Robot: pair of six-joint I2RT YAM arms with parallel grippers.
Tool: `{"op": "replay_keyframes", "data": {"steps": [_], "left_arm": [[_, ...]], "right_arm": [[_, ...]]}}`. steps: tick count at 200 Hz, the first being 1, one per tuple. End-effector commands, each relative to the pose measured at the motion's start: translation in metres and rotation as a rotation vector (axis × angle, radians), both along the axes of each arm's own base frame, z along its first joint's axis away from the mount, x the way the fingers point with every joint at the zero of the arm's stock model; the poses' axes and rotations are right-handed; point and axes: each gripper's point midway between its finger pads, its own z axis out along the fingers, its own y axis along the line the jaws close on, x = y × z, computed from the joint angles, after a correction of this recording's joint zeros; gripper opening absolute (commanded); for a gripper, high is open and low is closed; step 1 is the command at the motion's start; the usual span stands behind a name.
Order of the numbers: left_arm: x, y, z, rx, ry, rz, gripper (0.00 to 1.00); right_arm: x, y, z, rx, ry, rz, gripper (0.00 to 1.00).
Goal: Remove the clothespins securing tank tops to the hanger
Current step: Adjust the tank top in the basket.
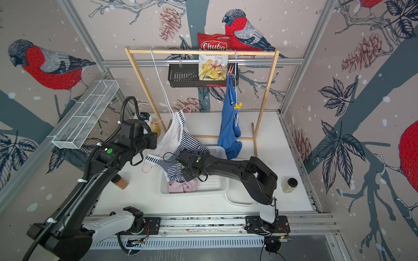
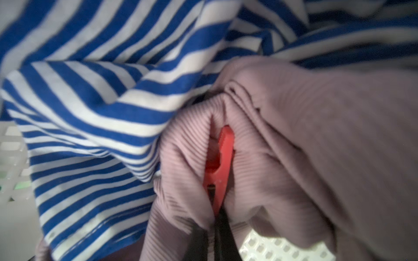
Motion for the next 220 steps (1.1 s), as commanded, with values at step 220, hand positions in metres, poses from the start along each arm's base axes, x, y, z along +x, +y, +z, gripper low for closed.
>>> {"op": "replay_keyframes", "data": {"steps": [220], "left_arm": [[0.007,-0.003,0.014,-0.015,-0.035,-0.004,0.0]], "right_arm": [[0.006,-0.057,0.055,0.199,-0.166,-0.029,0.34]]}}
